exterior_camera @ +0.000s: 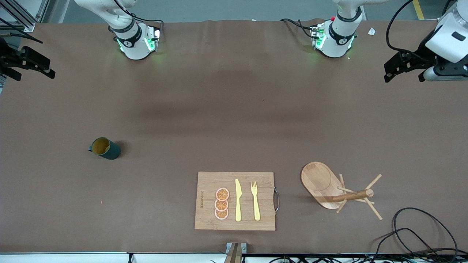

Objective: Pass cup and hang on rack
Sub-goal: 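Move the right gripper toward the teal mug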

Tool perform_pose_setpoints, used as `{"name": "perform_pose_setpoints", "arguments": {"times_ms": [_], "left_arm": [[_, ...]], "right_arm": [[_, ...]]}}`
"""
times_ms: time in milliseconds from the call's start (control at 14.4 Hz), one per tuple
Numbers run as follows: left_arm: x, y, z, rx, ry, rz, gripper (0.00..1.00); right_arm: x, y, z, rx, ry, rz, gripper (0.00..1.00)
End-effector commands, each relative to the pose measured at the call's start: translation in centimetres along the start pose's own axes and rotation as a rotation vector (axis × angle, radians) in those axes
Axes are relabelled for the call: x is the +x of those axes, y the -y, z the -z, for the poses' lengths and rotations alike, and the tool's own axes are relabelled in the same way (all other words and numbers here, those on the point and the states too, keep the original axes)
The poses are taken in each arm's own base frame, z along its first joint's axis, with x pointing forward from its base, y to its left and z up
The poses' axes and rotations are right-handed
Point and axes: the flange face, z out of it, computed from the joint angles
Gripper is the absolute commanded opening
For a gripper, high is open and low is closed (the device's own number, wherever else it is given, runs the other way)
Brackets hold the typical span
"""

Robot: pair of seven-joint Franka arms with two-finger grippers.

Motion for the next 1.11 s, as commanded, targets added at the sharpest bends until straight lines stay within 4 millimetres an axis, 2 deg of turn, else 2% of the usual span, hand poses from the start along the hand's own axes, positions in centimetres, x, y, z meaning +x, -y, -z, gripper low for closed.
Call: {"name": "perform_pose_setpoints", "arguments": {"times_ms": [0, 346, 554, 692, 831, 969, 1038], "left_arm": [[0.1, 0.2, 0.5, 0.002, 0.010, -0.005, 1.00], [1.3, 0.5, 0.5, 0.001, 0.007, -0.002, 1.00], [2.3, 0.7, 0.6, -0.007, -0.001, 0.002, 1.00], [2.4, 1.1, 0.3, -0.006, 0.006, 0.019, 1.00], [2.4, 1.1, 0.2, -0.004, 0.008, 0.020, 1.00], [2.5, 1.6, 0.1, 0.000, 0.010, 0.028, 1.00], [2.5, 2.0, 0.2, 0.001, 0.008, 0.036, 1.00]], "right_arm": [[-0.3, -0.3, -0.1, 0.011, 0.007, 0.005, 1.00], [-0.4, -0.4, 0.2, 0.013, 0.002, -0.005, 1.00], [0.3, -2.3, -0.5, 0.028, 0.007, -0.038, 1.00], [3.3, -3.6, -5.0, 0.038, 0.093, -0.058, 1.00], [5.0, -4.7, -7.1, 0.052, 0.105, -0.071, 1.00], [8.6, -6.1, -11.9, 0.045, 0.114, -0.083, 1.00], [9.5, -6.0, -13.2, 0.045, 0.106, -0.064, 1.00]]}}
